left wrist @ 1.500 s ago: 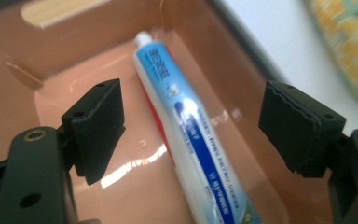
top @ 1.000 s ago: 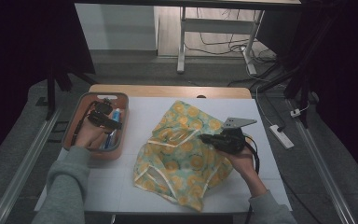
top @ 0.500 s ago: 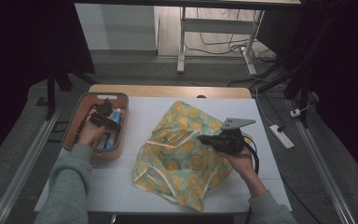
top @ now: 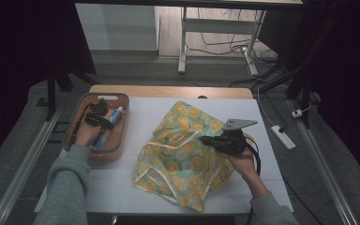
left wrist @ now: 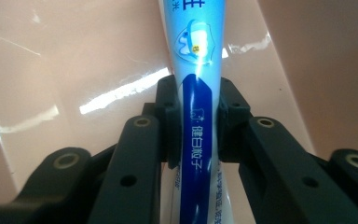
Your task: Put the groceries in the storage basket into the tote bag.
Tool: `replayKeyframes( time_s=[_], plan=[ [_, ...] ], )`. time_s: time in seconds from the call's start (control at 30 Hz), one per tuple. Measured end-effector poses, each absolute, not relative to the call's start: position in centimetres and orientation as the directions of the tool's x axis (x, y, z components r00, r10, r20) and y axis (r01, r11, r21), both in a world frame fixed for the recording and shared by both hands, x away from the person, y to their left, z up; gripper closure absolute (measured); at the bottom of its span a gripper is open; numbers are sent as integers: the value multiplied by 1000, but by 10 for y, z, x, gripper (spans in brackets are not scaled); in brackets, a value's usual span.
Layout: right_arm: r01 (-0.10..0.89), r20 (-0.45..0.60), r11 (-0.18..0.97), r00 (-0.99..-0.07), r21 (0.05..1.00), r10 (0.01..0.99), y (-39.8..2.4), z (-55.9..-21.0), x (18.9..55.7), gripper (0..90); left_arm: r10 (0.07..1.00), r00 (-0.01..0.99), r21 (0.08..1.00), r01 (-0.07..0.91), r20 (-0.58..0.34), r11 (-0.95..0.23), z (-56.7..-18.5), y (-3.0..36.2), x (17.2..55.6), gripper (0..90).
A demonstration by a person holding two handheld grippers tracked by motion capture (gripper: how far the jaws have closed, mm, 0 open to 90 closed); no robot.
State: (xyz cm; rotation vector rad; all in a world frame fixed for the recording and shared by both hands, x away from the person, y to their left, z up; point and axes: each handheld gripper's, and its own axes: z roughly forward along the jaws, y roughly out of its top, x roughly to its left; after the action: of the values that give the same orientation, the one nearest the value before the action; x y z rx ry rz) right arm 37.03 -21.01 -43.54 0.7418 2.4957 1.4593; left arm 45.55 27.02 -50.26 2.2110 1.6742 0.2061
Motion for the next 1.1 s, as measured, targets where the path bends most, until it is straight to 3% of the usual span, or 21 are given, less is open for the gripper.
replayKeyframes(
  time_s=[0.27,0.63,0.83,1.1],
  plan=[
    [336,109,401,-864,852,492,-212,-435,371,891,941,285,490,856,-180,-166,-491,291,441,751],
    [332,106,395,-862,857,495,-211,-435,371,891,902,386,747,655,-194,-119,-426,288,406,752],
    [332,106,385,-859,861,501,-214,-433,372,891,821,503,817,571,-270,-82,-404,280,385,752],
    [330,104,380,-856,864,506,-215,-432,372,891,758,596,847,519,-266,-110,-398,260,369,753]
  ],
)
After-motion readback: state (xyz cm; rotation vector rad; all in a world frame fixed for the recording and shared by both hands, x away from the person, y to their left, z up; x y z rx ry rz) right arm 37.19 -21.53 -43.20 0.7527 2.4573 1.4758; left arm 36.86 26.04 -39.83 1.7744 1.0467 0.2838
